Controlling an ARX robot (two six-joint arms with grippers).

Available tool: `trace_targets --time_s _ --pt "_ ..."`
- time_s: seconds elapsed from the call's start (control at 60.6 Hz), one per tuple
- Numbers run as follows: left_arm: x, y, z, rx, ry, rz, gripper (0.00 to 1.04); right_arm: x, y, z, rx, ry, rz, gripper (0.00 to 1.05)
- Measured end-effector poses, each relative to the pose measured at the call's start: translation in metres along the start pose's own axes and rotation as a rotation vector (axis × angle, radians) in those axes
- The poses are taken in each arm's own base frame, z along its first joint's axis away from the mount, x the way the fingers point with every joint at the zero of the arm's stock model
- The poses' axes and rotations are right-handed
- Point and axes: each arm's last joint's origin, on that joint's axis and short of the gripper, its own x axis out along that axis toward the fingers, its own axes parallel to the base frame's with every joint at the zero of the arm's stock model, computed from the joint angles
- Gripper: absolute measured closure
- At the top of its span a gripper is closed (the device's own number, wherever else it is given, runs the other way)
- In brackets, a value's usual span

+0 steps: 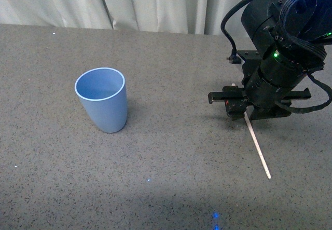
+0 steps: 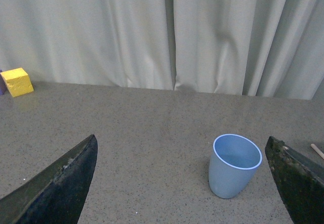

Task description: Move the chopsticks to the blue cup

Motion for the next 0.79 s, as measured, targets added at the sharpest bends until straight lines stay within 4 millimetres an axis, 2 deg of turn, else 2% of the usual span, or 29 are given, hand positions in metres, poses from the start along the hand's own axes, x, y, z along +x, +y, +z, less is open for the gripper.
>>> trace_targets --time_s 0.231,0.429,0.561,0.644,0.793 --pt "0.0 0.0 0.0 0.0 0.0 0.0 0.07 0.0 0.0 0.0 0.035 -0.003 0.0 1.04" --pt "0.0 0.0 0.0 0.0 0.0 0.0 0.07 -0.002 -0.002 -0.006 0.083 -0.041 0.044 1.03" --pt "0.0 0.0 0.0 0.0 0.0 0.0 0.07 -0.013 0.001 -0.014 0.055 -0.164 0.075 1.03" --pt "0.0 0.0 0.0 0.0 0.0 0.0 0.07 -0.033 0.009 -0.014 0.003 -0.305 0.127 1.03" --pt "0.0 0.0 0.0 0.0 0.0 0.0 0.07 -0.081 0.036 -0.008 -0.113 -0.62 0.271 1.03"
